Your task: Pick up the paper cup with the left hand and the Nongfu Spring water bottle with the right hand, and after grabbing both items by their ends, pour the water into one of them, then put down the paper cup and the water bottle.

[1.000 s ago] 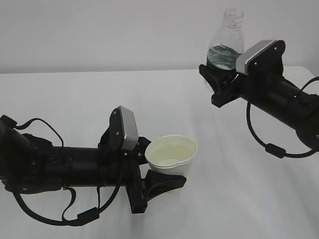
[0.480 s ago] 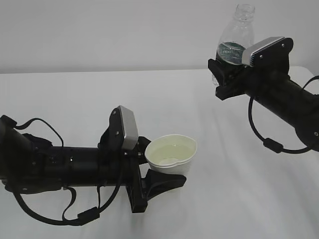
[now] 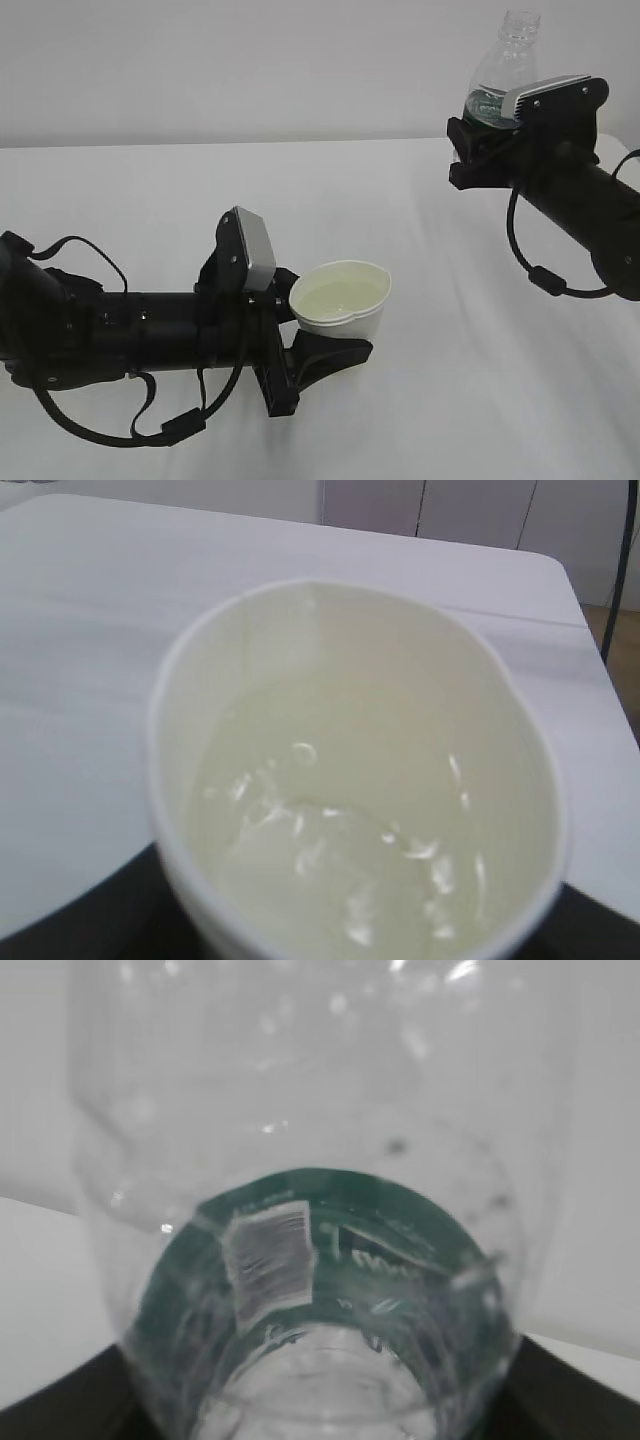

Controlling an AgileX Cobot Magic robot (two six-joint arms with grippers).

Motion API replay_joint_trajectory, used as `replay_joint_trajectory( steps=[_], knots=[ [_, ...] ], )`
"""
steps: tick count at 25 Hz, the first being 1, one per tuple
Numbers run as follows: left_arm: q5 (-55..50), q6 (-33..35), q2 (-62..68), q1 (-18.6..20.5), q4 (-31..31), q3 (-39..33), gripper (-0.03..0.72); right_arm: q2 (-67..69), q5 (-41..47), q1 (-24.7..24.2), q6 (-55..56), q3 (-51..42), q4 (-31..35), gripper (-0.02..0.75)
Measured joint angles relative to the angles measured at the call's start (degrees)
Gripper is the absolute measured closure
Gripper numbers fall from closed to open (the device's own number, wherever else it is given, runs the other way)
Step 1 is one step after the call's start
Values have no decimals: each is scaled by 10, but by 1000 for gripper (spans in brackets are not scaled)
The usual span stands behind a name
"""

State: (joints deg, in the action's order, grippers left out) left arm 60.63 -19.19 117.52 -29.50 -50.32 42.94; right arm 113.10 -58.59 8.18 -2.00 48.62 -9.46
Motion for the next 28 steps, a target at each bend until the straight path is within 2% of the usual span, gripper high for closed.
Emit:
replay_joint_trajectory(
  steps=[12, 28],
  knots=[
    [0, 7, 0, 0, 99, 0, 238, 0, 6, 0, -58, 0, 69, 280],
    [0, 78, 0, 0, 305, 0, 239, 0, 13, 0, -64, 0, 76, 280]
  ],
)
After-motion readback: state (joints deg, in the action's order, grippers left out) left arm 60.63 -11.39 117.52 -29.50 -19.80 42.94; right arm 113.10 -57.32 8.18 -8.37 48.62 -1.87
